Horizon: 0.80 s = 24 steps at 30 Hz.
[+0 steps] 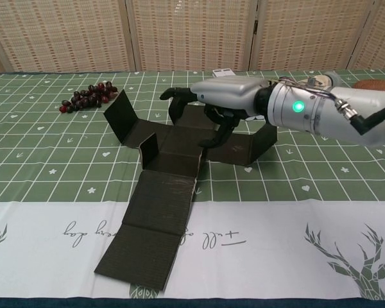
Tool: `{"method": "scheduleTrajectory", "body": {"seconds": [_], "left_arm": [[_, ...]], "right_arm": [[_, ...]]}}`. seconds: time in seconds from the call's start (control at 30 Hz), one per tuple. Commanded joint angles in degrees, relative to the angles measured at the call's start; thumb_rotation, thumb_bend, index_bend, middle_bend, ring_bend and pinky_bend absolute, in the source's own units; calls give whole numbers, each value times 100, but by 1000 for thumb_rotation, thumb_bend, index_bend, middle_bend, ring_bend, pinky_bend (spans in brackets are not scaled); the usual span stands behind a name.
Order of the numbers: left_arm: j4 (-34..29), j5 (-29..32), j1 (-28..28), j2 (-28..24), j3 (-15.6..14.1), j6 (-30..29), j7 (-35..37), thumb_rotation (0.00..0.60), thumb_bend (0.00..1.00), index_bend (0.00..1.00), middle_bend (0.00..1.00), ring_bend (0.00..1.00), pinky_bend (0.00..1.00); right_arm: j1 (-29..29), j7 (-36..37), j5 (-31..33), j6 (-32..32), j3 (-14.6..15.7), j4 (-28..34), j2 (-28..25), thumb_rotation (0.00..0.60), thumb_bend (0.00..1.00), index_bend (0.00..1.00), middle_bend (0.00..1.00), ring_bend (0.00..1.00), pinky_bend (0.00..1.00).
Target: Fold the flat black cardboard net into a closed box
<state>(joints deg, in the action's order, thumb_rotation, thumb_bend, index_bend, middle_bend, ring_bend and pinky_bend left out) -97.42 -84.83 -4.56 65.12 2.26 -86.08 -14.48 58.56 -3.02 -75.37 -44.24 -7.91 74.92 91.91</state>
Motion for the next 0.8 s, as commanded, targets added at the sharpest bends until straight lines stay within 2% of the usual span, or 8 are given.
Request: {"method": "scheduleTrajectory", "body": {"seconds": [0.03, 0.1, 0.3, 0.37, 0.6, 0.7, 0.8], "left_arm": [[3, -4, 6, -3, -5, -6, 5, 600, 119, 204, 117, 90, 121], [2, -3, 17, -6, -9, -18, 13, 600, 120, 204, 117, 90, 121], [-21, -15, 50, -19, -36, -45, -3, 600, 120, 204, 117, 90, 121], [-20, -21, 62, -22, -39, -64, 6, 600, 120, 204, 117, 90, 121], [34, -21, 77, -12, -46, -67, 58, 600, 119, 204, 117, 90, 121], [60, -14, 93, -8, -51, -75, 94, 600, 119, 204, 117, 90, 121], [95, -7, 95, 2, -47, -71, 129, 600, 119, 204, 117, 90, 121]], "right_arm": [[155, -345, 569, 452, -296, 454, -85, 600, 383, 0, 219, 790, 1000], [258, -475, 747, 542, -369, 496, 8, 600, 414, 0, 218, 790, 1000], [647, -984, 1072, 704, -496, 240, 393, 600, 704, 17, 229, 799, 1000], [773, -1151, 1173, 748, -511, 138, 549, 600, 770, 35, 239, 801, 1000], [1104, -1586, 1503, 899, -490, -327, 985, 600, 830, 57, 251, 802, 1000], [1134, -1732, 1604, 937, -403, -343, 986, 600, 829, 57, 271, 803, 1000], [1038, -1842, 1627, 871, -252, -105, 794, 600, 829, 57, 298, 807, 1000]]}}
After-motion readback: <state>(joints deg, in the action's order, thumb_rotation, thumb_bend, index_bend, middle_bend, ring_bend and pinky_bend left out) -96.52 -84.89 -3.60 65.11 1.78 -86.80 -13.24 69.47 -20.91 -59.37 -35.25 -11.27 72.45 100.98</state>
